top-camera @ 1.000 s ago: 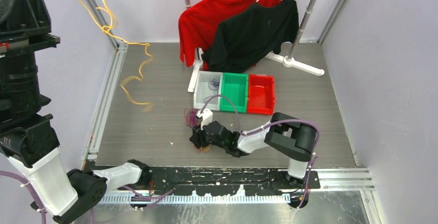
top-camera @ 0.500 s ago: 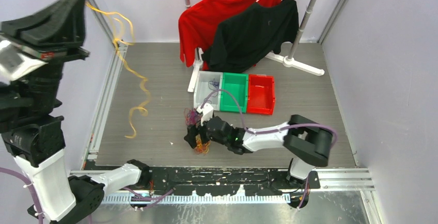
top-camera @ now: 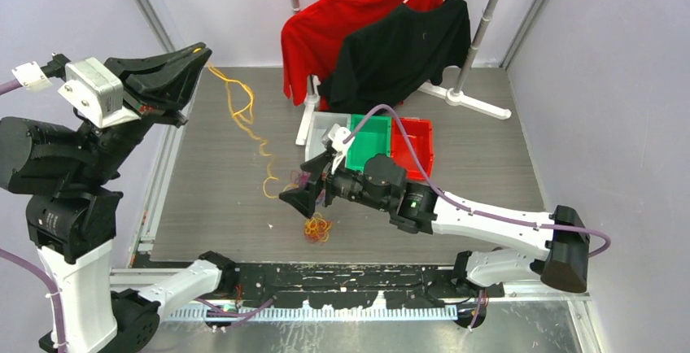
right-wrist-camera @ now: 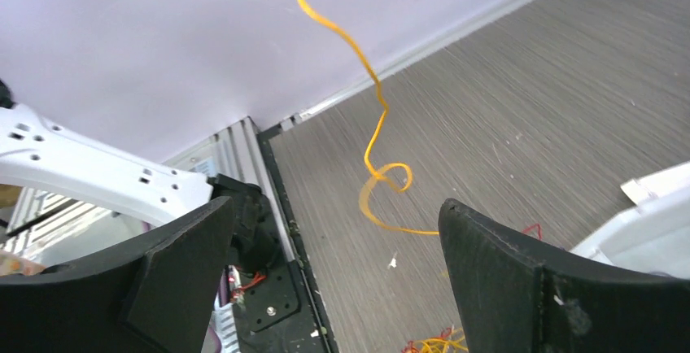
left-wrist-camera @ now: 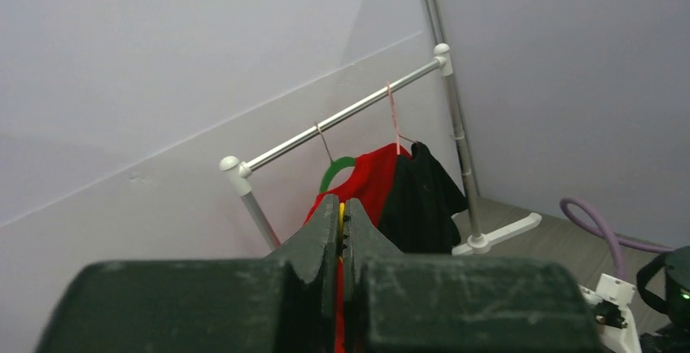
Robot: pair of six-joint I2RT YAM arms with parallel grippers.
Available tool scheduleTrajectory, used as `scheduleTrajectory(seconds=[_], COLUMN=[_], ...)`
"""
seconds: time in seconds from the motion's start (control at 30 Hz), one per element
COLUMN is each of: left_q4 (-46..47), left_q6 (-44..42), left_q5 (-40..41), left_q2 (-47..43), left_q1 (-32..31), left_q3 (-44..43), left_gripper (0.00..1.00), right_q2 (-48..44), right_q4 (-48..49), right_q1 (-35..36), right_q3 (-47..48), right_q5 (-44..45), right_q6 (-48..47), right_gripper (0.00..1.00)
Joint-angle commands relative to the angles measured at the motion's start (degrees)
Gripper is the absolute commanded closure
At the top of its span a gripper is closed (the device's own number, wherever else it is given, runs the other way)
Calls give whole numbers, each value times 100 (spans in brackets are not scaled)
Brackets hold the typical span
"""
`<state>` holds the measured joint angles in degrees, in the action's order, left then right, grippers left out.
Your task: Untangle the cables
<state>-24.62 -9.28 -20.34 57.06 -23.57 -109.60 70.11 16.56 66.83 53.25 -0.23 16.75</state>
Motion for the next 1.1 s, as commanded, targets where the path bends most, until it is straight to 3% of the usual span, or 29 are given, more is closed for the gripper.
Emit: scheduleTrajectory(seconds=[0.0,0.43,0.57,0.73,0.8,0.87,0.93,1.0,1.07], left_q4=[20,-200,-243,-287,-310,-366,-411,-437,-466], left_q6=[444,706,725,793,825,859,875,883,903], left_q5=[-212,-523,-557,-603,-611,-612,-605,-603,-586], left_q2=[-65,-32,-49,-63,-66,-79,-117,-187,-271], left_q1=[-15,-16,-20,-16,-16,-16,-16,-16,-16], left_q3=[54,-18,-26,-60,-69,-54,-1,163,397], left_gripper=[100,100,100,100,100,100,100,100,100], right_q2=[-86,627,672,685,712,683,572,434,253], right_q4=[-231,-479,-373,95,174,250,313,364,454], right_q1=[-14,-12,-12,-12,-7,-12,-12,-25,-62], right_q3=[451,1104,1069,942,987,981,935,848,736], right_q5=[-344,-79,600,730,667,692,766,883,987], right_q6=[-156,-510,-479,-440,-393,-332,-246,-132,69], right_gripper=[0,7,26,36,49,71,86,96,99])
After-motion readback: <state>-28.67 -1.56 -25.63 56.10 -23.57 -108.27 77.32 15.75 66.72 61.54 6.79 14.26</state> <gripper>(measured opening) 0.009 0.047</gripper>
